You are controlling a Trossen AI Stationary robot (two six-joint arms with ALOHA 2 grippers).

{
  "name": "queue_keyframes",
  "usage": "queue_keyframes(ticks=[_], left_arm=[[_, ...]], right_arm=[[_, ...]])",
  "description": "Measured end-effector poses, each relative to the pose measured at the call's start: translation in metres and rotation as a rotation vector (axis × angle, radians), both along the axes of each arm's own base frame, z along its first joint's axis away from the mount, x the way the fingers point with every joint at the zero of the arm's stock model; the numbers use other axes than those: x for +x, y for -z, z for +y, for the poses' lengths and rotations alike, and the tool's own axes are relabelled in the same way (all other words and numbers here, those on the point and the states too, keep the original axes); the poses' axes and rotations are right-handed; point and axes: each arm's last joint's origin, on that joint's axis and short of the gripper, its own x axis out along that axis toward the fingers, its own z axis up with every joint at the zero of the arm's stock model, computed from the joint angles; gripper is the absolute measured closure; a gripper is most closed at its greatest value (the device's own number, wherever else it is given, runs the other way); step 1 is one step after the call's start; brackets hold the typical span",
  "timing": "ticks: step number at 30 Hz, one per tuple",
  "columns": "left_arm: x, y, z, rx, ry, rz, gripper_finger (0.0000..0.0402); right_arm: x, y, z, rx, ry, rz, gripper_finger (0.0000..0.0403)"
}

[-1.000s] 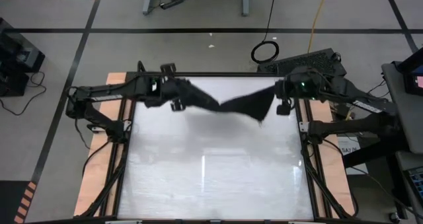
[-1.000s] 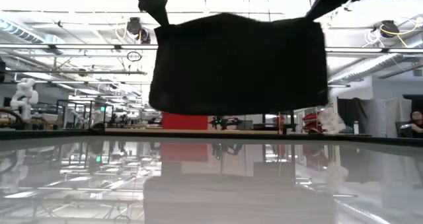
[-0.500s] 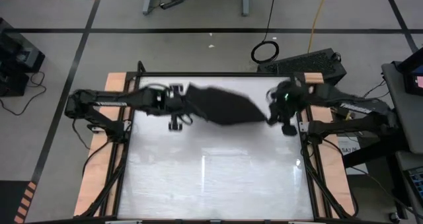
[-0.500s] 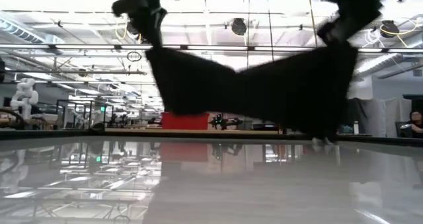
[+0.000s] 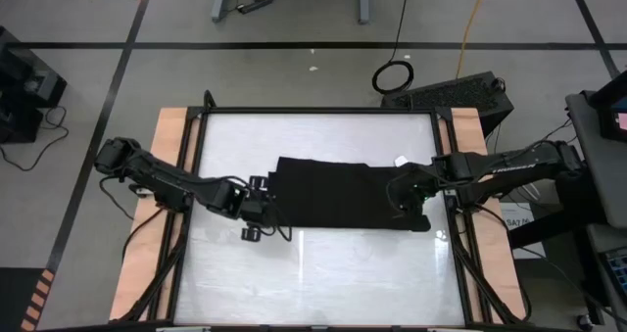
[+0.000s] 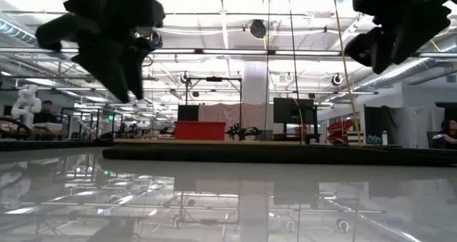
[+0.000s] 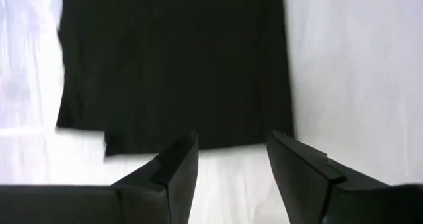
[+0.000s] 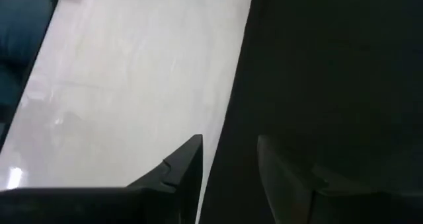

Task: Roll towel
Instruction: Roll the towel

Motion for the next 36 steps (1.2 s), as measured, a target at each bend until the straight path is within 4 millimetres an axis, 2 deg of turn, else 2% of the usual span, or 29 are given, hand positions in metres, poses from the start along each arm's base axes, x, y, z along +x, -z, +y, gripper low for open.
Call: queue_keyframes(ticks=[5,16,22,27,36], left_arm=[[0.010,0.004,-0.007,-0.034,0.017,-0.106,0.0212],[0.023,0.042,0.012,-0.129,-0.011,0.108,0.0212],[0.027,0.057,0.018,-0.144,-0.023,0.165,0.0220],[0.029,0.058,0.021,-0.146,-0.007,0.168,0.0266],[0.028,0.058,0.023,-0.141,0.030,0.179,0.0391]], right_arm=[[0.007,-0.001,0.008,0.015,-0.014,-0.052,0.0268],[0.017,0.009,0.017,-0.024,-0.020,-0.018,0.0269],[0.021,0.013,0.021,-0.027,-0.035,-0.009,0.0269],[0.023,0.014,0.021,-0.028,-0.035,-0.008,0.0269],[0.024,0.014,0.021,-0.025,-0.035,-0.022,0.0269]])
